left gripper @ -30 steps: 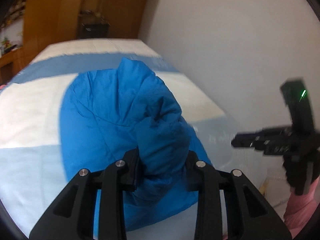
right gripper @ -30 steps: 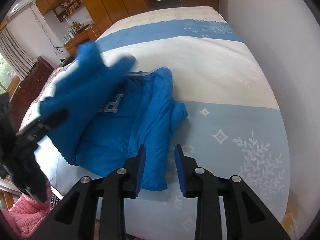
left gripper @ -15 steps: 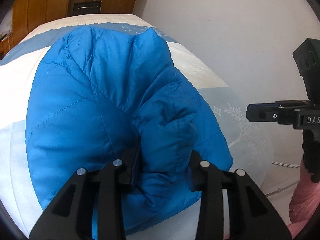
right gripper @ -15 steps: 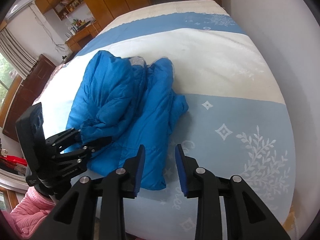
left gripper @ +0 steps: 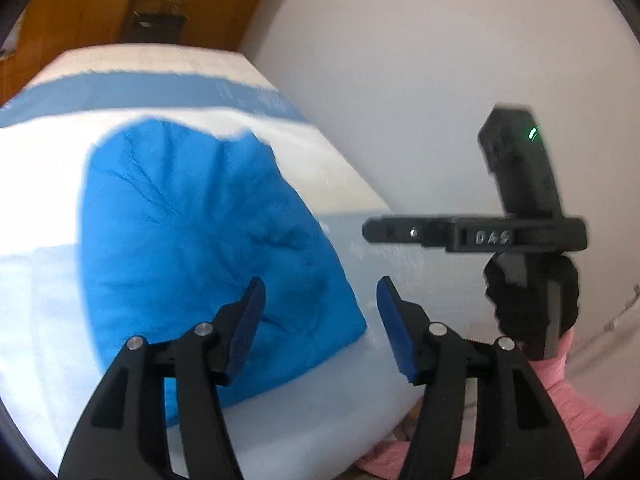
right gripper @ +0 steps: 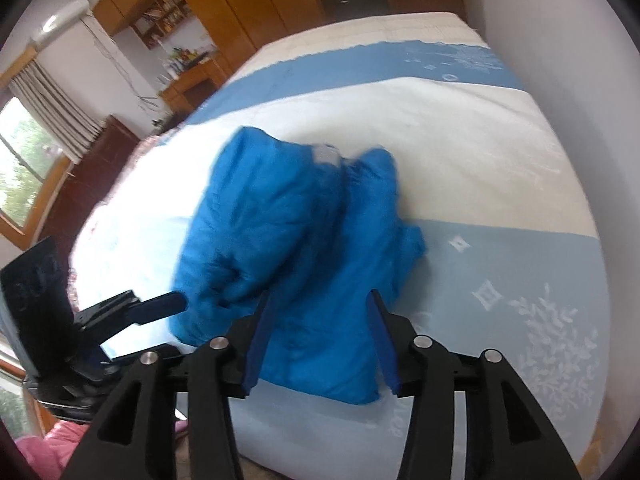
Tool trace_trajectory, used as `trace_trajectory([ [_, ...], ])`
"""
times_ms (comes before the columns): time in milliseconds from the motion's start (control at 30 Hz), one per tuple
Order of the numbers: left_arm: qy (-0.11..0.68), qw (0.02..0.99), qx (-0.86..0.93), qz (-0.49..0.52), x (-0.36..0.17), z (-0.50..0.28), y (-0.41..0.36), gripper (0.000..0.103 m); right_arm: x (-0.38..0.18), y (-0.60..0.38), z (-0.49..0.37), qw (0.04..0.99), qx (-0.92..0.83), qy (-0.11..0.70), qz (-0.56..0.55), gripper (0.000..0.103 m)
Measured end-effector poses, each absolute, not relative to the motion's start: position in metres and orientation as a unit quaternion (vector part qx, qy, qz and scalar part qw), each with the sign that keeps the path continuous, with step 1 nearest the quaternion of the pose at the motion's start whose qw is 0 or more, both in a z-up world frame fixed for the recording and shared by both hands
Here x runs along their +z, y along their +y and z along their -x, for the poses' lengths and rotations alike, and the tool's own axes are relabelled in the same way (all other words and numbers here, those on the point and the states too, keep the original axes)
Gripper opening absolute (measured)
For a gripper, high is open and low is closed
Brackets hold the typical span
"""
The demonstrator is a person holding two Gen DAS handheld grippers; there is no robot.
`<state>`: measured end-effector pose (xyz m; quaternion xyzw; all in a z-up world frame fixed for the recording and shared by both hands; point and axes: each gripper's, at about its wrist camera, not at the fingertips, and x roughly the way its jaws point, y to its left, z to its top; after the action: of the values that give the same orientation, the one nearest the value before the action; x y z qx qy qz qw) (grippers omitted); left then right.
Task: Fold large clothes
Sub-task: 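Grasp the jacket with the right gripper and fold it over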
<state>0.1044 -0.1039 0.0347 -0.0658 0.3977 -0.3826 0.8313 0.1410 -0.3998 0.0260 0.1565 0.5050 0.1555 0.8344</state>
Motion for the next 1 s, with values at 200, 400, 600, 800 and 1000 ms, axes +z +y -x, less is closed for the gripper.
trace_trajectory([
  [200, 0.392, 0.898, -0.191, 0.048, 0.032, -0.150, -0.059, 0.057, 0.016, -0.384, -0.171, 0.807, 0.199, 0.522, -0.189, 0.066],
  [400, 0.430, 0.889, -0.150, 0.045, 0.004, -0.182, -0.055, 0.056, -0.012, -0.362, -0.207, 0.774, 0.211, 0.563, -0.199, 0.070],
  [600, 0.444, 0.884, -0.139, 0.041, -0.014, -0.194, -0.055, 0.056, -0.033, -0.359, -0.228, 0.756, 0.216, 0.579, -0.217, 0.076],
  [800, 0.441, 0.885, -0.142, 0.038, -0.019, -0.197, -0.053, 0.057, -0.045, -0.352, -0.244, 0.745, 0.228, 0.586, -0.222, 0.077],
  [1000, 0.435, 0.888, -0.141, 0.036, -0.020, -0.195, -0.051, 0.057, -0.057, -0.341, -0.251, 0.742, 0.232, 0.589, -0.220, 0.070],
])
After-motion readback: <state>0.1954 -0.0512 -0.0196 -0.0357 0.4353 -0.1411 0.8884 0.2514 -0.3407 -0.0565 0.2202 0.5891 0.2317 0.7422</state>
